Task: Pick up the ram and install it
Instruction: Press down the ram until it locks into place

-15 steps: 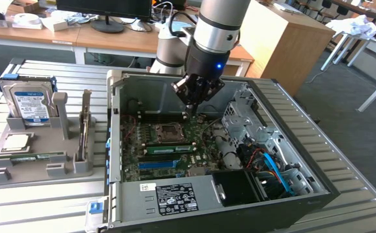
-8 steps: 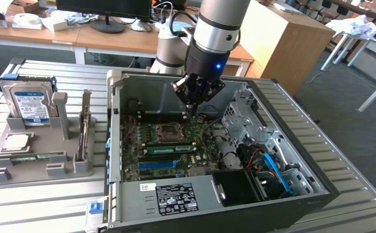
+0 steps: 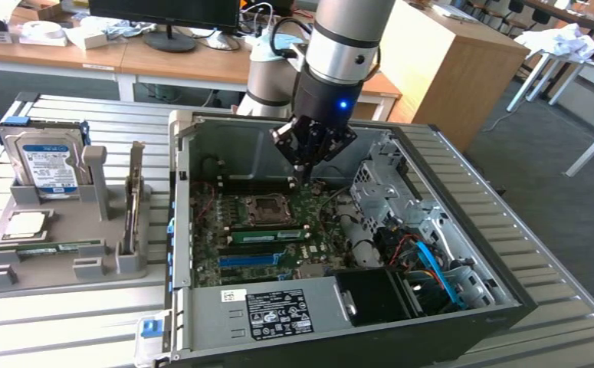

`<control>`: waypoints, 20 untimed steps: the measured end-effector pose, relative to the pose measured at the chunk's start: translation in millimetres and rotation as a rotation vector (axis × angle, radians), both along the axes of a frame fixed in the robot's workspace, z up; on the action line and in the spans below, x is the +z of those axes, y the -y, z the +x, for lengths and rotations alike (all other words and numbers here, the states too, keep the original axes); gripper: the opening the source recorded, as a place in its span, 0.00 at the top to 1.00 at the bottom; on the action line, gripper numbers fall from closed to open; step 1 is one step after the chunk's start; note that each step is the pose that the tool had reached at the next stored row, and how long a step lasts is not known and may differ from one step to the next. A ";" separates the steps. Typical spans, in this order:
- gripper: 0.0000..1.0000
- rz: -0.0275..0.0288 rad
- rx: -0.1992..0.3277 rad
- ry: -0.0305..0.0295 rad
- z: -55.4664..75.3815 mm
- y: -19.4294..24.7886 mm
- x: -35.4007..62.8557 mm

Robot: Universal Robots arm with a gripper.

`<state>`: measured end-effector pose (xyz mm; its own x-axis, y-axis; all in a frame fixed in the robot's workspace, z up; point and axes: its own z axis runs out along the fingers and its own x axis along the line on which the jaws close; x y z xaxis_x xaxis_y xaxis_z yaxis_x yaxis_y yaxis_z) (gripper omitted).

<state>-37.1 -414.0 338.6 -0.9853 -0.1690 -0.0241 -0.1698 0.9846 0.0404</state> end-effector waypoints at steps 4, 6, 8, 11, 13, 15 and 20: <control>0.90 0.0000 -0.034 0.0000 -0.2 0.0 -0.1; 0.90 -0.0001 -0.052 0.0000 -0.4 0.0 -0.1; 0.90 -0.0001 -0.069 0.0000 -0.5 0.0 -0.2; 0.90 0.0000 -0.095 0.0000 -0.8 0.0 -0.3; 0.90 0.0000 -0.112 0.0000 -1.0 0.0 -0.4; 0.90 -0.0001 -0.127 0.0000 -1.2 0.0 -0.4; 0.90 0.0000 -0.152 0.0000 -1.6 0.0 -0.5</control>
<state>-38.7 -414.0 338.1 -0.9995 -0.0180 -0.0241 -0.0189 0.9990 0.0404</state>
